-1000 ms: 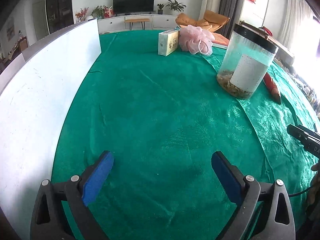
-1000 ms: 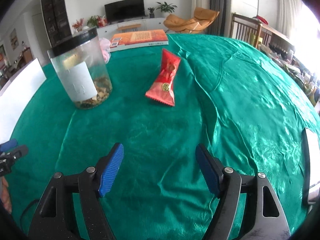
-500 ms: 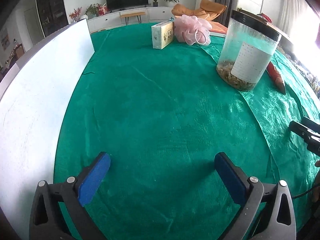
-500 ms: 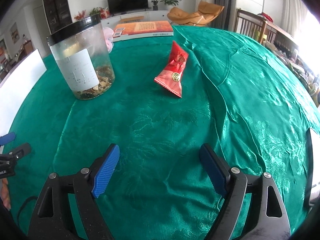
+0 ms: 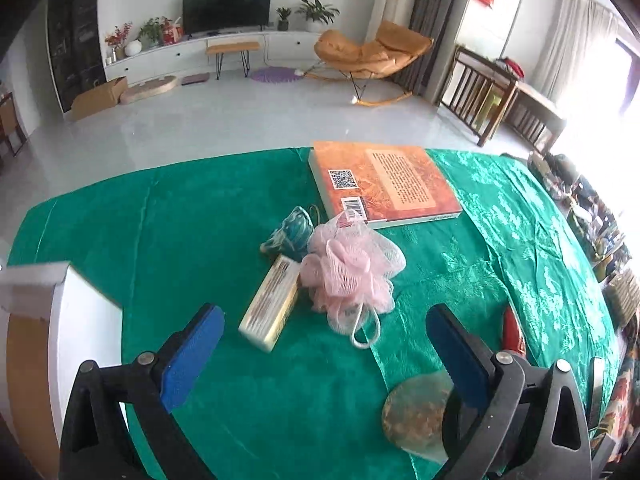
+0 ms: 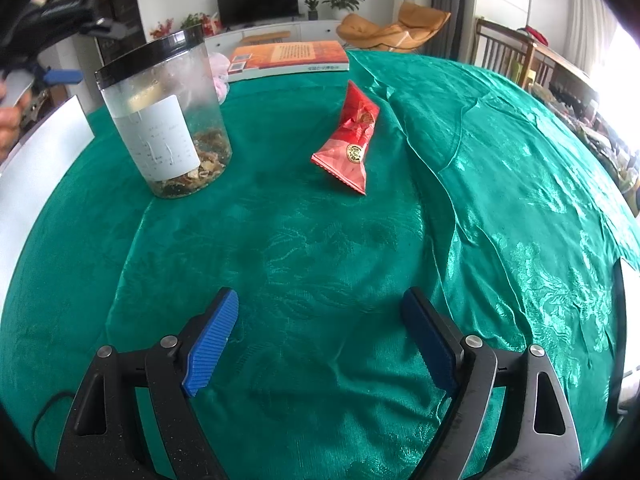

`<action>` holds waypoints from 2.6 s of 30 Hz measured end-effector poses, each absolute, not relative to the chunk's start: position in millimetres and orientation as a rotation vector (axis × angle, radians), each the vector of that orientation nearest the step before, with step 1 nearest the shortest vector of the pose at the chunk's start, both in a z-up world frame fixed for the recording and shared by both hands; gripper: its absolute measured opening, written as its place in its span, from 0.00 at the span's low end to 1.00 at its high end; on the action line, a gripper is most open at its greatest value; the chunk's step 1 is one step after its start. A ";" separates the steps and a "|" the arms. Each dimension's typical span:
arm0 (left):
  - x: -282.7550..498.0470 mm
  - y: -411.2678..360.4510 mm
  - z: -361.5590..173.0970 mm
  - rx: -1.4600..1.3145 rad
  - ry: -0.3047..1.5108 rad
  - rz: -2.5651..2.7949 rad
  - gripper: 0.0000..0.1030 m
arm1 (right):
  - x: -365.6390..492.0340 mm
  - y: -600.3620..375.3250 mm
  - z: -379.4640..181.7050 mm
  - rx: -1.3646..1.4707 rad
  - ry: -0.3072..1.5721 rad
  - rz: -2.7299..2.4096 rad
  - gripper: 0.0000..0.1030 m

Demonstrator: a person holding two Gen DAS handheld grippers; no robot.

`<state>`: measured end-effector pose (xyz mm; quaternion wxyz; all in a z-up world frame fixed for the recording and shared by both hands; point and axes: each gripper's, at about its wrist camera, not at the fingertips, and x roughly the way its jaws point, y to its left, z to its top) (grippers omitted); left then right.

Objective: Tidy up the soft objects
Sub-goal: 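Close the left tool on the pink mesh bath puff and lift it, then set the pink puff down beside the jar and open the left tool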

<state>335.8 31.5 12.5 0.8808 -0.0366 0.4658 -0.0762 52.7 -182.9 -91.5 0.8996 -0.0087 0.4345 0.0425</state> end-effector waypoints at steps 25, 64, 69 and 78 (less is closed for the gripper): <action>332.3 -113.2 79.5 0.128 0.931 -0.584 0.15 | 52.6 -181.4 -90.7 -0.019 0.902 0.095 0.86; 342.7 -137.6 63.5 0.151 1.068 -0.595 0.24 | 53.1 -181.3 -90.7 -0.018 0.902 0.096 0.87; 298.4 -189.2 61.3 0.209 1.042 -0.677 1.00 | 53.7 -181.7 -90.7 -0.014 0.901 0.098 0.87; 286.2 -138.8 89.3 0.125 0.950 -0.611 1.00 | 54.9 -183.4 -90.3 -0.006 0.899 0.104 0.87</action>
